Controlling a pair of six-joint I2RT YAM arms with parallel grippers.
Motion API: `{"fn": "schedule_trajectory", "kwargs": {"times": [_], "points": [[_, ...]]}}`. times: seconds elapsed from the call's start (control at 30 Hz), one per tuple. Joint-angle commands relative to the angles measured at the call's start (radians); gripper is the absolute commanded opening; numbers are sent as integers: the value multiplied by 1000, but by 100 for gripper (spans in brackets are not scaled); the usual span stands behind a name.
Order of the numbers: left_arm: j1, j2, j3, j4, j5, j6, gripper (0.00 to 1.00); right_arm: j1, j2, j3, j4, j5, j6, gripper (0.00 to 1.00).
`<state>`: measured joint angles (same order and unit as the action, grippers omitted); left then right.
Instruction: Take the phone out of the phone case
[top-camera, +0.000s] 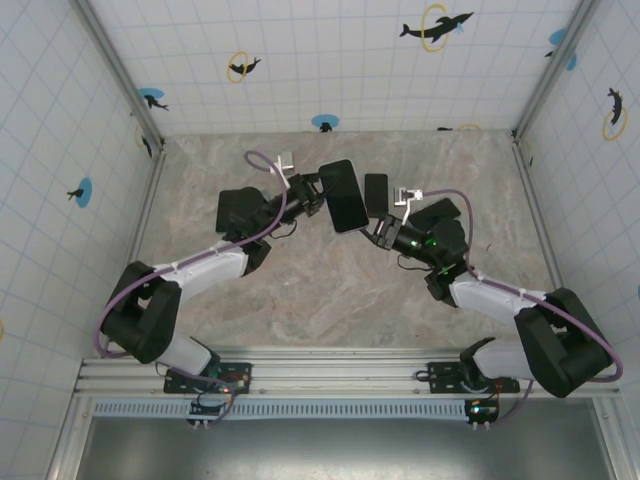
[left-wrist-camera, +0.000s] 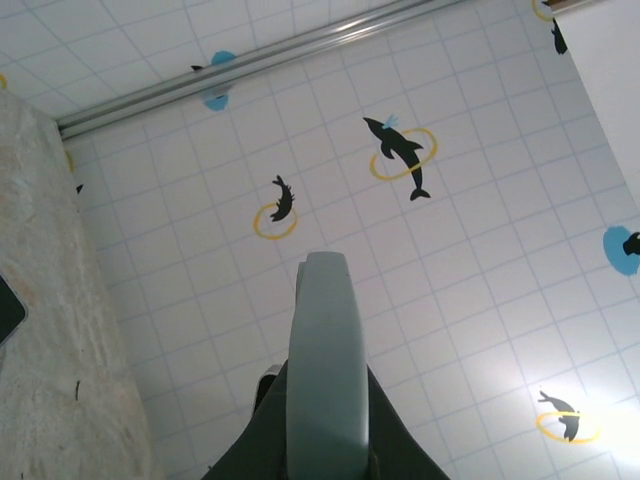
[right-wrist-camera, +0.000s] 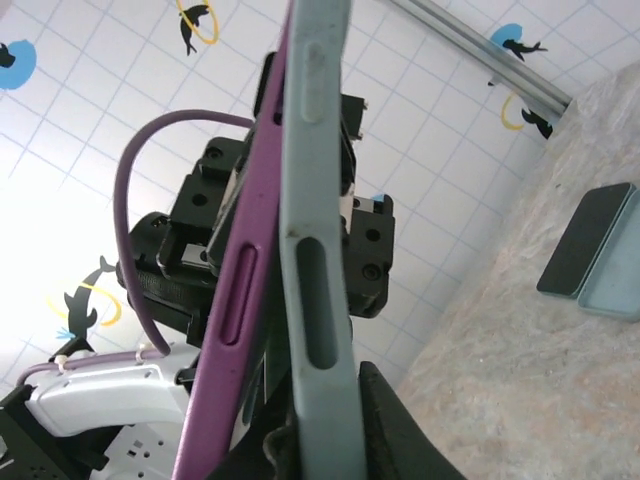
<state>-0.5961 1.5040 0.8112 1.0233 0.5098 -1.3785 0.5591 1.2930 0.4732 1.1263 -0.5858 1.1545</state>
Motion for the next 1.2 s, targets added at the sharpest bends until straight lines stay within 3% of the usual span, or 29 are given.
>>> {"fn": "schedule_trajectory", "kwargs": {"times": [0.0, 0.13, 0.27, 0.47, 0.73, 0.9, 1.17], "points": [[-7, 17, -9, 45, -58, -7, 0, 19, -7, -10, 105, 19, 55, 11], [-5, 15, -3, -4, -73, 15, 6, 18, -11, -15, 100, 29, 72, 3], [-2, 9, 7, -61, -91, 34, 33, 13, -3, -35, 128, 48, 111, 0], [0, -3, 8, -114, -104, 46, 58, 3, 9, -53, 158, 76, 143, 0], [-37, -83, -117, -164, -166, 22, 62, -34, 3, -67, 146, 188, 148, 0], [-131, -139, -223, -97, -246, -36, 62, -50, 14, -59, 129, 260, 126, 0], [-289, -184, -256, -64, -374, -52, 62, -70, 34, -53, 110, 298, 102, 0]]}}
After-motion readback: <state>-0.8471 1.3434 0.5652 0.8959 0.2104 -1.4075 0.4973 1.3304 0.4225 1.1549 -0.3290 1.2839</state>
